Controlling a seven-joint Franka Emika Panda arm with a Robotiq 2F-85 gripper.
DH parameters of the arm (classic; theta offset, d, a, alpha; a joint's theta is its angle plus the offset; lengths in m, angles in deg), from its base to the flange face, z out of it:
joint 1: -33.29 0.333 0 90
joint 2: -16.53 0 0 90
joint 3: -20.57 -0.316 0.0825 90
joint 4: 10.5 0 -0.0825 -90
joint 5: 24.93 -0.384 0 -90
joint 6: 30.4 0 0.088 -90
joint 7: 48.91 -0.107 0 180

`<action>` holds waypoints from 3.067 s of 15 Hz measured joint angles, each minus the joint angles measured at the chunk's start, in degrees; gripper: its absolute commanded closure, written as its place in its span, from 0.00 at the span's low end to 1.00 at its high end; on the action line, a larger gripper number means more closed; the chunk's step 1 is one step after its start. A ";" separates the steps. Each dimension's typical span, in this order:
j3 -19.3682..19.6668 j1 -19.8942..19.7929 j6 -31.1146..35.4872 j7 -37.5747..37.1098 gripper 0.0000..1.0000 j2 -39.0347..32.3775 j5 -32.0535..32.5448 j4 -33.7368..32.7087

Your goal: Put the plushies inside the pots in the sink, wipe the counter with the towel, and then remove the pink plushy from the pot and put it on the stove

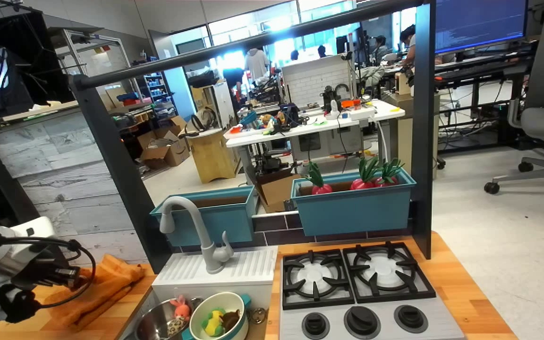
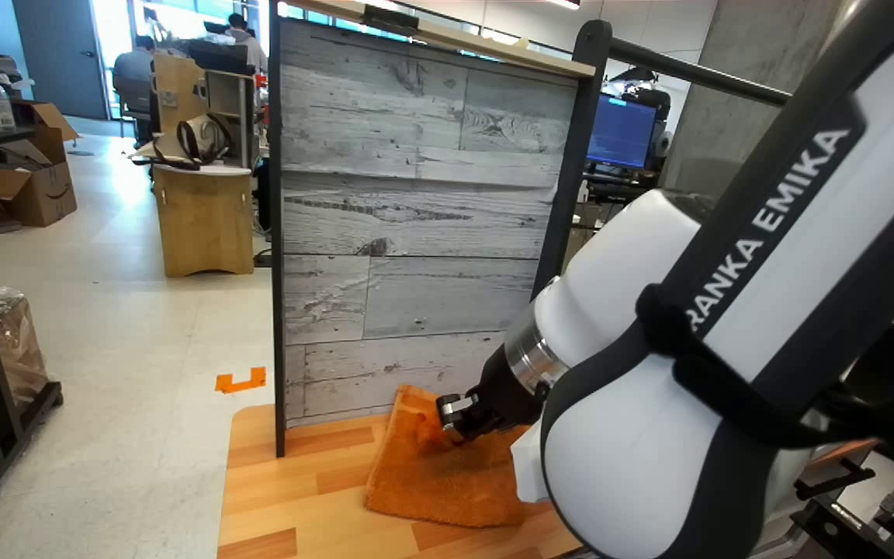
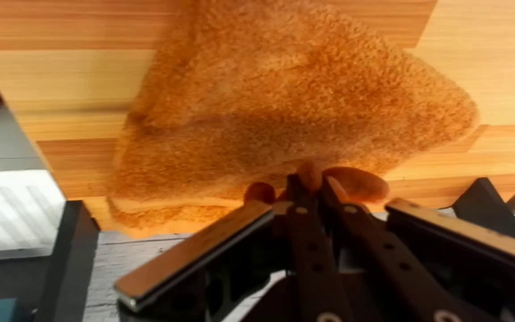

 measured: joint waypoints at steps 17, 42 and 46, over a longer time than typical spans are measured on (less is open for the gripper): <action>29.28 11.47 -22.56 -15.85 0.86 -0.15 -17.27 14.44; 4.85 -6.40 -31.50 -11.96 0.00 25.44 -2.06 10.95; 3.00 -5.83 -29.93 -17.17 0.00 18.75 1.65 7.32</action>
